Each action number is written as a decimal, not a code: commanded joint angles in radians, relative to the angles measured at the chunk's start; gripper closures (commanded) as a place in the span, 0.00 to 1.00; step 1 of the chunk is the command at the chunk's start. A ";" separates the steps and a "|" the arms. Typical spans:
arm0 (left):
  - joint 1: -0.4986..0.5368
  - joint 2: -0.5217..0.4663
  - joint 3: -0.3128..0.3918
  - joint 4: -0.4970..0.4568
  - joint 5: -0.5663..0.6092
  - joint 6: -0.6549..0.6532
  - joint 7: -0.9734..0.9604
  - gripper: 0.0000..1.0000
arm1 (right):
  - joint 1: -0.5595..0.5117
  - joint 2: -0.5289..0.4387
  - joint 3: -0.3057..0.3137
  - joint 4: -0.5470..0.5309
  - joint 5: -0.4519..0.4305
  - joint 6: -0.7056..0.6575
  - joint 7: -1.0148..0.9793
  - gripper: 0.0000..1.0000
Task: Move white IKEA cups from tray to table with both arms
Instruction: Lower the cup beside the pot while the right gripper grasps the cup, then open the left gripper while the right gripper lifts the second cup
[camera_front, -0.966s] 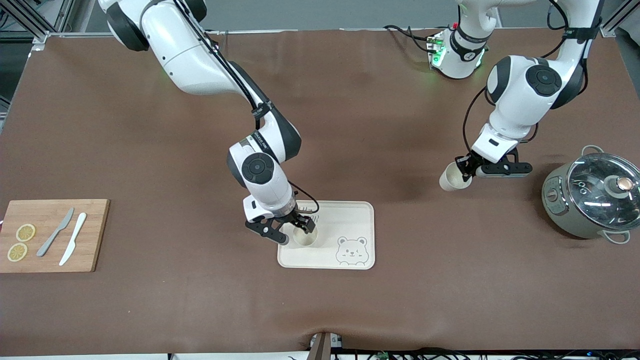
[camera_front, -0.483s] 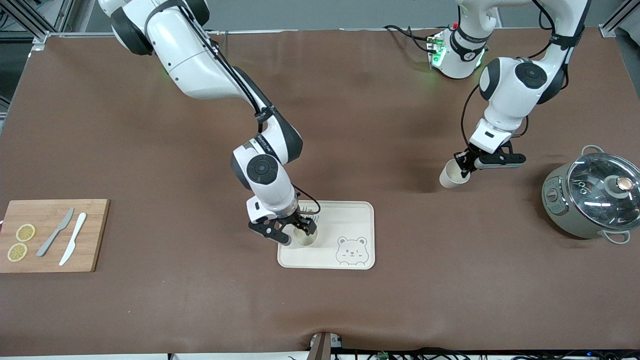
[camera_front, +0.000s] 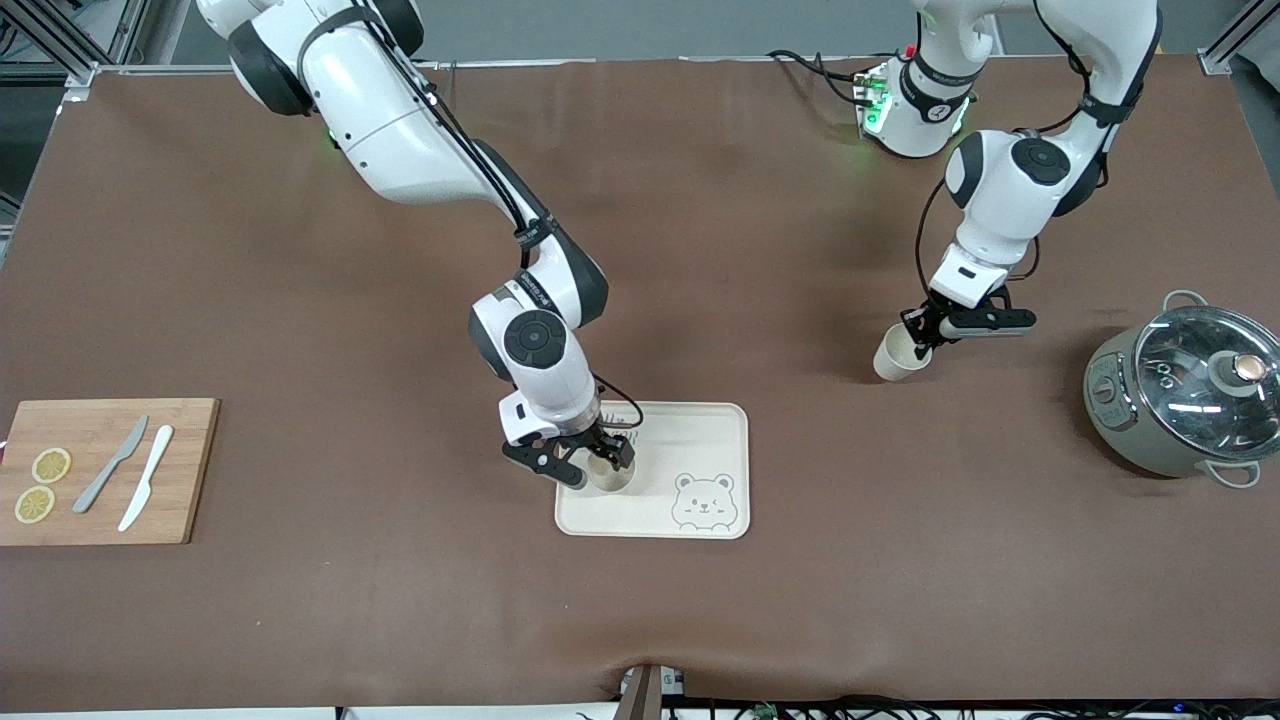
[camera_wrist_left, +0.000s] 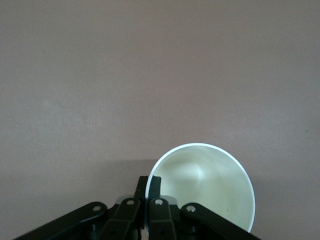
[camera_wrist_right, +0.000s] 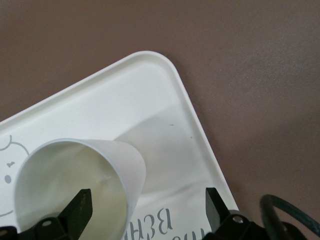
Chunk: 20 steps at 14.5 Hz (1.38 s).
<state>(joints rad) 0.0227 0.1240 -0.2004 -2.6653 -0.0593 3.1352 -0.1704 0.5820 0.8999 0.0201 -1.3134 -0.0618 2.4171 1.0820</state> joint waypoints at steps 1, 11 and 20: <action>0.011 0.002 -0.014 -0.018 -0.022 0.025 0.040 1.00 | 0.012 0.022 -0.012 0.036 -0.021 -0.003 0.030 0.08; 0.011 0.011 -0.013 -0.028 -0.022 0.025 0.074 1.00 | 0.005 0.022 -0.011 0.037 -0.018 0.005 0.026 1.00; 0.040 0.025 -0.013 -0.022 -0.020 0.023 0.170 0.21 | -0.004 -0.013 -0.008 0.037 -0.004 -0.015 0.021 1.00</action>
<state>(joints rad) 0.0547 0.1439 -0.2004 -2.6838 -0.0594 3.1405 -0.0314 0.5815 0.8997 0.0081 -1.3000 -0.0616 2.4211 1.0878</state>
